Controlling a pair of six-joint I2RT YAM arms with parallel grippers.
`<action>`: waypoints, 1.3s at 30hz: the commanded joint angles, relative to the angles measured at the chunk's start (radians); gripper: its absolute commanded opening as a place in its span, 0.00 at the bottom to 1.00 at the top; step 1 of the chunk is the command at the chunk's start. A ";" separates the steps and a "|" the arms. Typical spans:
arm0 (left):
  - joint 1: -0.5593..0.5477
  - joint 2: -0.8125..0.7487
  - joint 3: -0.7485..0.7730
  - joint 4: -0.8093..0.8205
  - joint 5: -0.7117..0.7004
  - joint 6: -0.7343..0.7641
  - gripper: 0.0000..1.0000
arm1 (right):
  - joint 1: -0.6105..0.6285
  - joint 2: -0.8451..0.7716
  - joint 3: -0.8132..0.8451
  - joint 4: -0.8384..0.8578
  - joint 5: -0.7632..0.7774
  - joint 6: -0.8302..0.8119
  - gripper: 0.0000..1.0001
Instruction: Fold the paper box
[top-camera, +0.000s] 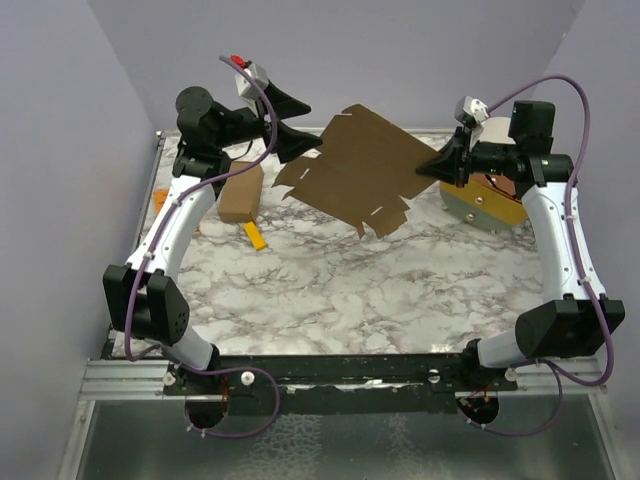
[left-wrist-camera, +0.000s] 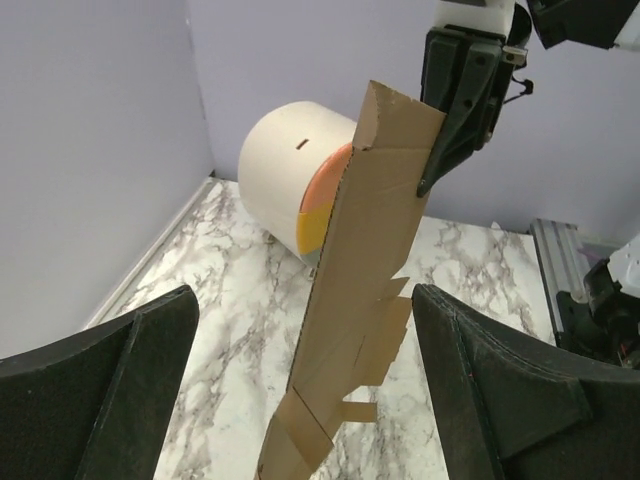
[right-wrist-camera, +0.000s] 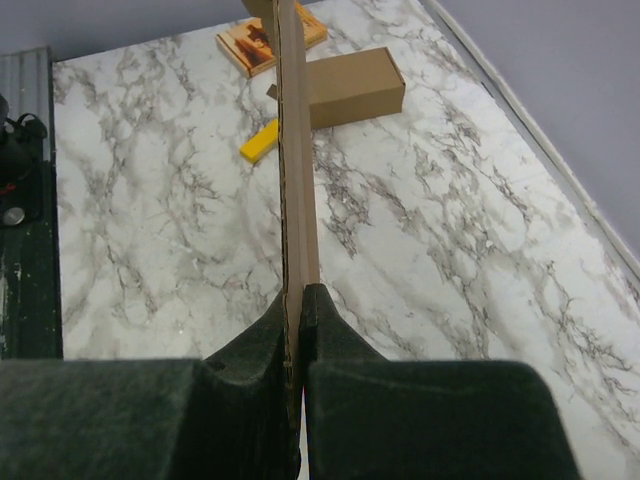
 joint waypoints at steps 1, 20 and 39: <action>-0.038 0.041 0.057 -0.102 0.074 0.118 0.90 | 0.036 0.008 -0.007 -0.055 -0.044 -0.061 0.01; -0.097 0.041 0.057 -0.329 0.170 0.303 0.05 | 0.092 0.009 -0.031 -0.091 -0.046 -0.104 0.01; 0.097 -0.077 -0.404 1.002 0.129 -0.800 0.00 | -0.053 -0.110 -0.166 0.049 -0.241 0.015 0.84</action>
